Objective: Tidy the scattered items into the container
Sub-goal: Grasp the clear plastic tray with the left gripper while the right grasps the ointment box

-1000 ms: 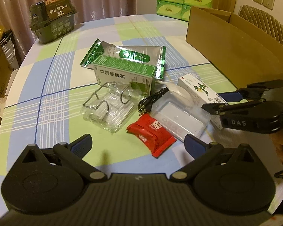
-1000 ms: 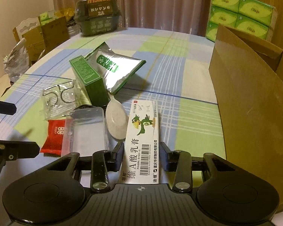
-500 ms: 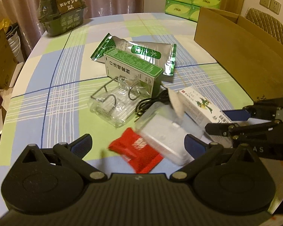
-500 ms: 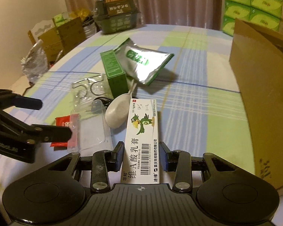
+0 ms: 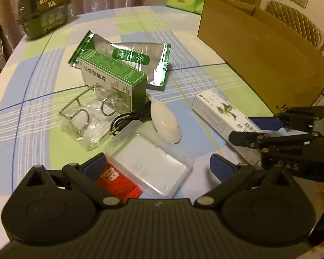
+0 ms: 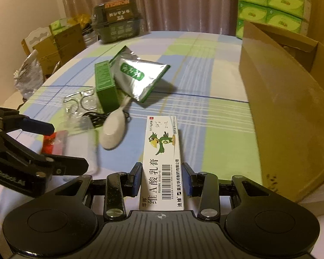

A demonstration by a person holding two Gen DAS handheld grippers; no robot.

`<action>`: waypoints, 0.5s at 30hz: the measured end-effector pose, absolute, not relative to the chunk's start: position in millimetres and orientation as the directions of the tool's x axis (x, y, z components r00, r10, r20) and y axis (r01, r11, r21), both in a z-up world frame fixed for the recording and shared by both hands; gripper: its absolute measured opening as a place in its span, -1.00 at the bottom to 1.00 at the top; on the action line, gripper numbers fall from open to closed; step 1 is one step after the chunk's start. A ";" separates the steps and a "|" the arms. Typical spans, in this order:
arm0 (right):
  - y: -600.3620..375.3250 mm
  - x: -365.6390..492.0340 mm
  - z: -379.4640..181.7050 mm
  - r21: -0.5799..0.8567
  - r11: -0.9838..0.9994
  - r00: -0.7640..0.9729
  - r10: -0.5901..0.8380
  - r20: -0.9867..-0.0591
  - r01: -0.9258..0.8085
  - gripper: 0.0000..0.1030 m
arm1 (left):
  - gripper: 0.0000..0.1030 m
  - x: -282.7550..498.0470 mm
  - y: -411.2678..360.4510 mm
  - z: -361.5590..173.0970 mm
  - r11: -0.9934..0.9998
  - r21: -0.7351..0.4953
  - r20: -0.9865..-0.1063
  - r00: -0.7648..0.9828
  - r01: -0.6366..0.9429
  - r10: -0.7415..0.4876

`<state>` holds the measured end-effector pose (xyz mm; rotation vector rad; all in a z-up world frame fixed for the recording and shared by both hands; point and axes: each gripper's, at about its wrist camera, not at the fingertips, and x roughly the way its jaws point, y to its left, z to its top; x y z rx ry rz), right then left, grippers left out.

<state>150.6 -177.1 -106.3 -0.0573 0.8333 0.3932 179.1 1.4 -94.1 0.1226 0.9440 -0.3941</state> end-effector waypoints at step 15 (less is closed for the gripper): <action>-190.4 148.3 -107.2 0.092 0.931 0.619 0.306 -0.723 -0.353 -0.31 | 0.01 189.1 -17.7 -103.5 0.912 -0.024 -0.835 0.494 0.410 -0.244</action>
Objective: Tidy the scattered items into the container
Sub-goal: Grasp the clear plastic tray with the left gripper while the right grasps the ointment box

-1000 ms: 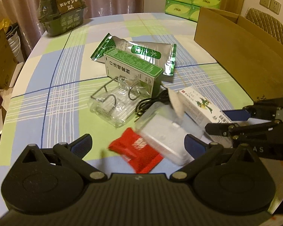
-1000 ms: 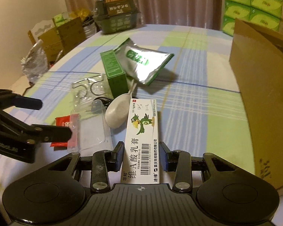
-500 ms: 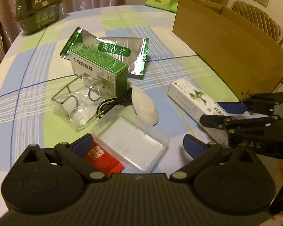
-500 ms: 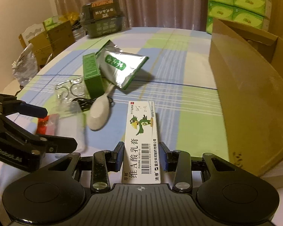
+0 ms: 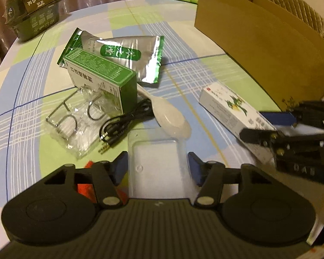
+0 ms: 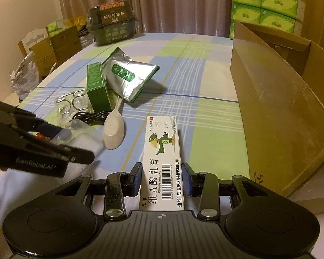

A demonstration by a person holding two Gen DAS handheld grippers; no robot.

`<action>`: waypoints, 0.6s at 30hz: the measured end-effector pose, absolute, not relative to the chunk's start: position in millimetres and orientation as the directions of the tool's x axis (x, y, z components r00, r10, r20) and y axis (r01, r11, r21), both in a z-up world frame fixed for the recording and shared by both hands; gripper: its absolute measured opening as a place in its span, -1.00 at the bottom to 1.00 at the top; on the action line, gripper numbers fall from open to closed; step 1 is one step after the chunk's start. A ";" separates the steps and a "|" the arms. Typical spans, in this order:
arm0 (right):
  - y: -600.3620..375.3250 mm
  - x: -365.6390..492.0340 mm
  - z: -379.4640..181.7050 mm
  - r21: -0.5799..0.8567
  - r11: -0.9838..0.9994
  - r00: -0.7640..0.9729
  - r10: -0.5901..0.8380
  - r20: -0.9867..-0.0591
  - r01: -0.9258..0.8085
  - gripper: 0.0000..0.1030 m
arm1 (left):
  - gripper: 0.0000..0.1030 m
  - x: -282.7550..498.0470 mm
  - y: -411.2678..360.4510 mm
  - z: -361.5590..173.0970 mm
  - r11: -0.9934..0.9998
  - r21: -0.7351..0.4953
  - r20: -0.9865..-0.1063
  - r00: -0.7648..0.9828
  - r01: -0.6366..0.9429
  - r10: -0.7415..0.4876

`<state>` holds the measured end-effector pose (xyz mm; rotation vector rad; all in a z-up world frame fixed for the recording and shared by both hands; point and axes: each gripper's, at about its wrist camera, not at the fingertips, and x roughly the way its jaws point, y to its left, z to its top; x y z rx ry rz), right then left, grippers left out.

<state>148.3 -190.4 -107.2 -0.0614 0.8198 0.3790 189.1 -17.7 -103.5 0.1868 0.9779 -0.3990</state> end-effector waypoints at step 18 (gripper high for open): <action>-181.2 151.9 -113.7 0.043 0.926 0.612 0.281 -0.739 -0.374 -0.30 | 0.17 169.9 -21.2 -107.6 0.901 0.020 -0.845 0.489 0.432 -0.216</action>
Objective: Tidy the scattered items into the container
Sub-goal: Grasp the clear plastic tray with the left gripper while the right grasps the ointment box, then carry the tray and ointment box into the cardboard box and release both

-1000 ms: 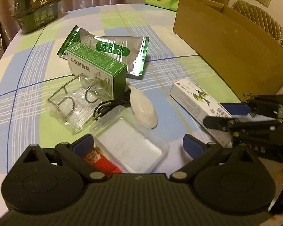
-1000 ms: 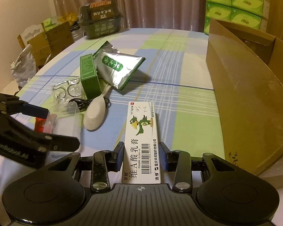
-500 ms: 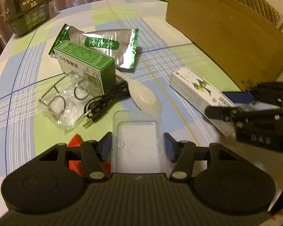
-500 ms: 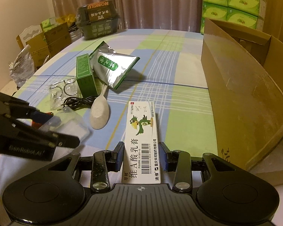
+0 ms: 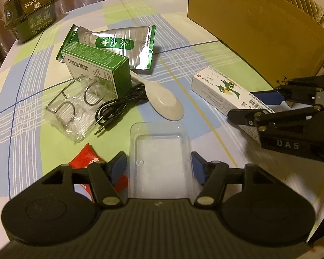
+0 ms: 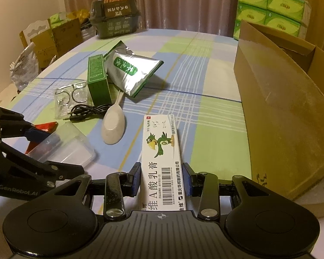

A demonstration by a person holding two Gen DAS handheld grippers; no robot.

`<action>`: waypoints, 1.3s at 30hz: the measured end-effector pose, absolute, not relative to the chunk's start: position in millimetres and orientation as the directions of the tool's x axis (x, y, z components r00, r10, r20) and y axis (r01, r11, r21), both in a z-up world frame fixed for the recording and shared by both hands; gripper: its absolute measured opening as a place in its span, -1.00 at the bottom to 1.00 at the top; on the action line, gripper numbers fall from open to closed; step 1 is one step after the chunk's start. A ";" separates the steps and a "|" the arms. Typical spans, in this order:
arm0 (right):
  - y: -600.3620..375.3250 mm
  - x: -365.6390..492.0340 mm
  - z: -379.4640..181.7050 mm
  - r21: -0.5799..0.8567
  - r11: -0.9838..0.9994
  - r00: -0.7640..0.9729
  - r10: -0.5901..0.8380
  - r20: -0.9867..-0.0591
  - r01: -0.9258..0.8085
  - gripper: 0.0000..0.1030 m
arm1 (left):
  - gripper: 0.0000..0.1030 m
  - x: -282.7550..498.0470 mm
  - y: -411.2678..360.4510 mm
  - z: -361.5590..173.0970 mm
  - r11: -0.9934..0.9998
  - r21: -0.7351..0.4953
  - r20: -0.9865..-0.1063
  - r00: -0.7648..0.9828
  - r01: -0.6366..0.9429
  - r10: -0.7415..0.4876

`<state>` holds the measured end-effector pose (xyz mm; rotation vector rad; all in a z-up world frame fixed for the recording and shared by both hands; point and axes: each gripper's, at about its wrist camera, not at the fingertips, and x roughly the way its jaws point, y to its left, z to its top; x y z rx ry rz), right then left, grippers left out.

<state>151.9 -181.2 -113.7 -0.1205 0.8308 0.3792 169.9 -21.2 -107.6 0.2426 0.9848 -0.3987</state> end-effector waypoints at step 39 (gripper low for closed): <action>-202.3 126.9 -25.2 -0.019 0.940 0.776 0.270 -0.570 -0.342 -0.31 | 0.01 154.4 -43.1 -28.3 0.889 0.030 -0.744 0.605 0.456 -0.285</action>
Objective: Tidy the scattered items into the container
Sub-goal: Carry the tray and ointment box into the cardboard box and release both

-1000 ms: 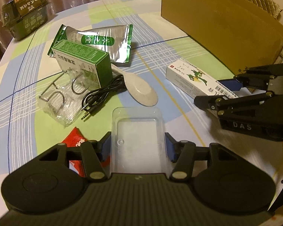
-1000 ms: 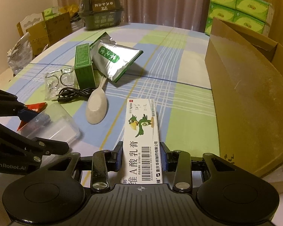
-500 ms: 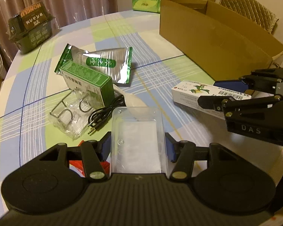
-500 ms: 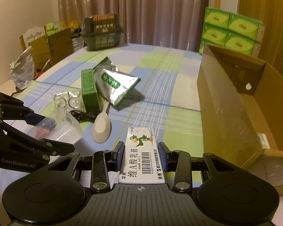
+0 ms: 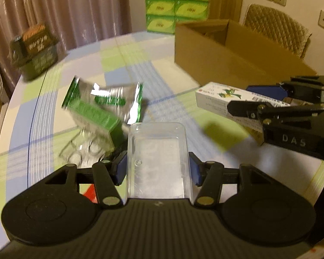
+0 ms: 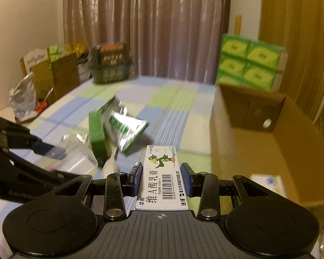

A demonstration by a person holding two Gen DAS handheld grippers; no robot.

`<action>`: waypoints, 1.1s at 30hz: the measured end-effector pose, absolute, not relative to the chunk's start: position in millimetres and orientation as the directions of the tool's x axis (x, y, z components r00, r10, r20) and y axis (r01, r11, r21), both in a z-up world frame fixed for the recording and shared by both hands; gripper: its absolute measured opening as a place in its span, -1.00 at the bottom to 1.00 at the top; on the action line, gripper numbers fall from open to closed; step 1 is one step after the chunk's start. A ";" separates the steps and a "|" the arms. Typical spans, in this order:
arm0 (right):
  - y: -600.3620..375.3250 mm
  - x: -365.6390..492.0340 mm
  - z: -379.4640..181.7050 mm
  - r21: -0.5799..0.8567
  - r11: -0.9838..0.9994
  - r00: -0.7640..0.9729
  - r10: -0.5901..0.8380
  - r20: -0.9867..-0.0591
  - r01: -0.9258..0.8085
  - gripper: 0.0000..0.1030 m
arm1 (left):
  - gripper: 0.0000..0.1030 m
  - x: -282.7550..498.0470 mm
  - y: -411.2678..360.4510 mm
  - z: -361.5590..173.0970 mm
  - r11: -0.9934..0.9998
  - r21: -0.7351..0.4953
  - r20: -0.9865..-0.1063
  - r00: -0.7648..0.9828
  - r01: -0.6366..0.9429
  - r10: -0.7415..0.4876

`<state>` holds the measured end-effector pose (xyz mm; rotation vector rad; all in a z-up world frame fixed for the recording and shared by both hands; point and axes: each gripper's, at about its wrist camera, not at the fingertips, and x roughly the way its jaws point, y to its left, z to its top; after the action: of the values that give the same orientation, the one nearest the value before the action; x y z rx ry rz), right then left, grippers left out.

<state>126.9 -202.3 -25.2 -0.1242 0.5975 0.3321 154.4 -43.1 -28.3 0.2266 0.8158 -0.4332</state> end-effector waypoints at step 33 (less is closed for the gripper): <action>-361.0 135.5 32.0 0.010 0.996 0.873 0.078 -0.482 -0.084 -0.31 | 0.01 160.7 -210.1 39.0 0.774 -0.025 -0.660 0.571 0.633 -0.488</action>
<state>135.5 -361.0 32.0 -0.0111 0.5026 0.0846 160.7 -210.1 39.0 0.2246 0.7004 -0.6643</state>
